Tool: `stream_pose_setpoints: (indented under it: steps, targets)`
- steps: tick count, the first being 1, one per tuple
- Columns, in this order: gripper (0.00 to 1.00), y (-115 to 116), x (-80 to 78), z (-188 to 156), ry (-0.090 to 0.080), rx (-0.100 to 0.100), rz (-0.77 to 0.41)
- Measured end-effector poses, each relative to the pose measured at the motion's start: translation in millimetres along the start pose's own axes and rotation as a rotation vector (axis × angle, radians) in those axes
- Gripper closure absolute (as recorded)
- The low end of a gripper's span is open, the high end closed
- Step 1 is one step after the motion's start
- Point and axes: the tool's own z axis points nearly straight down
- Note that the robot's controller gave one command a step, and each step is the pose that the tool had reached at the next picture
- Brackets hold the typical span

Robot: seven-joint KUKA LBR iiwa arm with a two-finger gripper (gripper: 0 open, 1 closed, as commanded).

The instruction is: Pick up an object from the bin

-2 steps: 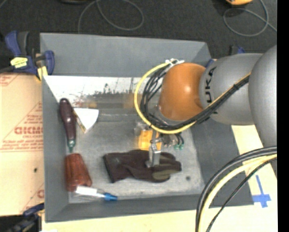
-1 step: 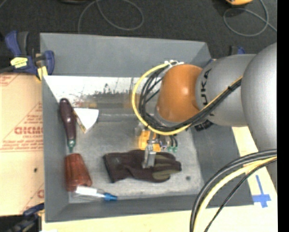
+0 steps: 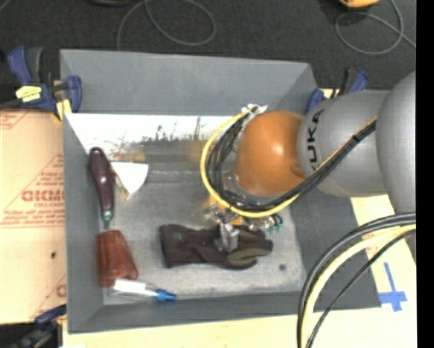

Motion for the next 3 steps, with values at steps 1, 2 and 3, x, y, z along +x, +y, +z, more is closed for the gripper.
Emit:
stream_pose_setpoints:
  steps: [1, 2, 3]
  targets:
    - [1.00, 0.0, 0.0, 0.0, 0.000, 0.000, 0.000]
    - [1.00, 0.0, 0.0, 0.0, 0.000, 0.000, -0.001]
    - [1.00, -24.0, 36.0, -14.2, -0.002, 0.000, -0.329]
